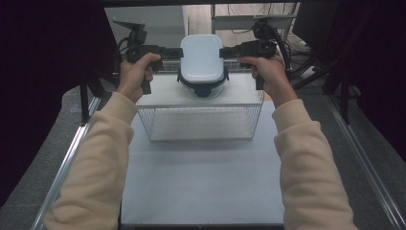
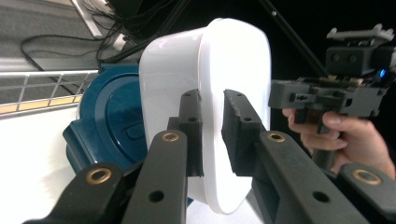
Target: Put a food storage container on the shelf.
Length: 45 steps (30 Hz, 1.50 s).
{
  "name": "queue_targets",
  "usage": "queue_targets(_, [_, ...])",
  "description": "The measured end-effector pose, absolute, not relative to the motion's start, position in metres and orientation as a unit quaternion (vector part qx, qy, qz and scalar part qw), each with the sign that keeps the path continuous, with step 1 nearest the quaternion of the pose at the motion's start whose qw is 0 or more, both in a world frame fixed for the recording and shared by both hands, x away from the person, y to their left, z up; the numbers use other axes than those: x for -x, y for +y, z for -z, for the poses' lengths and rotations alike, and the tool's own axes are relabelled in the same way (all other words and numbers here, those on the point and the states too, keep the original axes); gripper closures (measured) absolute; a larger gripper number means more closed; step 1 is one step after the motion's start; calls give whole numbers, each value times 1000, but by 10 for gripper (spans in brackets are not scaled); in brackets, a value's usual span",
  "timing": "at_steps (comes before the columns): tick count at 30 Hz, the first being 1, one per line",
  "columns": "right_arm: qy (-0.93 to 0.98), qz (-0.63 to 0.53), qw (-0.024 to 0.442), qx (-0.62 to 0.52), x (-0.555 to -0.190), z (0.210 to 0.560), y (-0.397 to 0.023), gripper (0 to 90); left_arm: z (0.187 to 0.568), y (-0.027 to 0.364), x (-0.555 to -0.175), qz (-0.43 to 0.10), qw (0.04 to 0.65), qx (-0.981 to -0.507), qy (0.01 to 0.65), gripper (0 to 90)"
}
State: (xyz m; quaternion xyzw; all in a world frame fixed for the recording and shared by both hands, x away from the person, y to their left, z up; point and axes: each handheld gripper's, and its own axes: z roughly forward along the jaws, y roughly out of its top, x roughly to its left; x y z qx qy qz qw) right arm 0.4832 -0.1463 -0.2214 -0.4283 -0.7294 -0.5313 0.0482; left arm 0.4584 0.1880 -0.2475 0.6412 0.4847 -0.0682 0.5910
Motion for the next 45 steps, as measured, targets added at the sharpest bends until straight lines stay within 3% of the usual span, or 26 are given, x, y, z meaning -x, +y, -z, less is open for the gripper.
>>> queue_targets(10, [-686,534,91,486,-512,237,-146,716,262,189,-483,115,596,-597,525,763])
queue_targets(14, [-679,530,87,500,-517,243,-143,708,272,191,-491,123,596,-587,533,746])
queue_targets(24, [-677,537,92,495,-516,246,-146,695,273,189,-490,111,598,-597,523,726])
queue_targets(26, [-684,537,71,488,-512,244,-144,641,272,188,-488,91,595,-609,517,681])
queue_targets(27, [-690,547,49,471,-508,240,-144,521,271,187,-487,77,594,-611,517,580])
queue_targets(28, [-689,554,40,466,-505,238,-145,476,270,188,-485,63,596,-612,515,526])
queue_targets(30, [-689,560,33,459,-501,235,-147,444,267,190,-477,31,594,-623,508,476])
queue_targets(31, [-695,566,5,443,-492,229,-152,400,266,191,-474,17,593,-626,506,397])
queue_targets(32, [-699,567,-15,434,-486,227,-155,387,263,194,-462,-7,598,-630,496,375])
queue_targets(38, [-708,584,-64,392,-450,227,-176,340,271,206,-424,-48,605,-639,473,319])
queue_targets(45, [-728,574,-101,361,-399,261,-205,322,297,219,-365,-88,586,-669,449,305])
